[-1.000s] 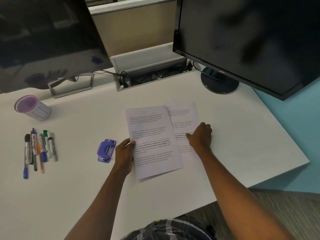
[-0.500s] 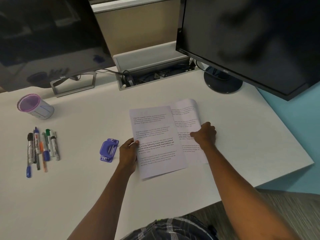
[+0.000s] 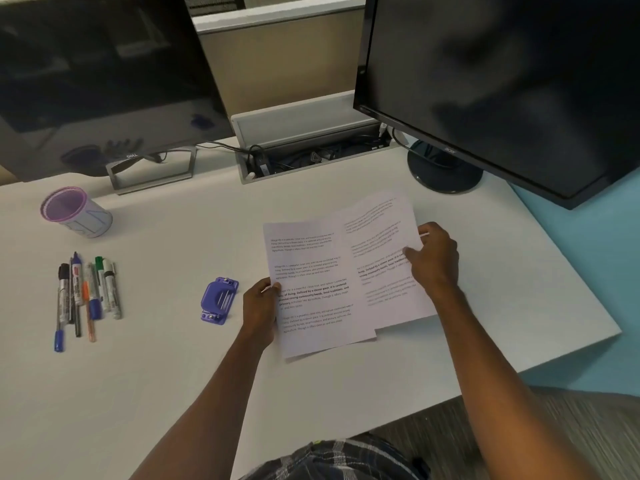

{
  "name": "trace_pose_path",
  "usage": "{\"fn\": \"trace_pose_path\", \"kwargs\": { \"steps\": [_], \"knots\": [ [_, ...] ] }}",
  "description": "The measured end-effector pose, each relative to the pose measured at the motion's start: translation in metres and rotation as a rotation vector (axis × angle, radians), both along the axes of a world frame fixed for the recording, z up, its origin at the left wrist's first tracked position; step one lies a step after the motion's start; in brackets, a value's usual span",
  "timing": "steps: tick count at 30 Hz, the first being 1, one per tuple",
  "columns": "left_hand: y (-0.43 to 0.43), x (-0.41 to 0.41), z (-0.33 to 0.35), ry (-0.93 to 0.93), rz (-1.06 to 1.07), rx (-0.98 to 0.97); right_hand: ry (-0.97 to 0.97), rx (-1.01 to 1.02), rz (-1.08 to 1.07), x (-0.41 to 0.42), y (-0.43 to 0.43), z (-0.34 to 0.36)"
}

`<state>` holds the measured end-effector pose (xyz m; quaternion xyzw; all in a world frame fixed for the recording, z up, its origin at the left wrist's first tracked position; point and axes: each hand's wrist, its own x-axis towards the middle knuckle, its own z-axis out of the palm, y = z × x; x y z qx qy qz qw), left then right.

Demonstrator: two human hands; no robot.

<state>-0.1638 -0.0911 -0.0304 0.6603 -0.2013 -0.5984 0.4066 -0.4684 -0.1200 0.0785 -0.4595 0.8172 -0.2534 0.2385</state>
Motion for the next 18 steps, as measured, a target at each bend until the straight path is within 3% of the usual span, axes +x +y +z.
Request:
{"fn": "trace_pose_path", "kwargs": {
  "steps": [5, 8, 10, 15, 18],
  "knots": [
    [0.001, 0.000, 0.001, 0.008, 0.006, 0.016, 0.140, -0.123, 0.108, 0.005, 0.004, 0.042],
    [0.002, -0.001, 0.001, 0.020, 0.012, 0.015, 0.127, -0.164, 0.094, 0.007, 0.002, 0.057],
    [0.002, -0.001, 0.002, 0.016, 0.013, 0.016, 0.045, -0.174, 0.089, 0.007, -0.001, 0.059],
    [0.003, -0.001, 0.006, 0.016, 0.015, 0.009, -0.369, -0.143, 0.116, 0.016, -0.005, 0.034],
    [0.004, -0.002, 0.005, -0.019, -0.002, 0.011, -0.486, -0.064, 0.113, 0.028, -0.005, 0.000]
  ]
}}
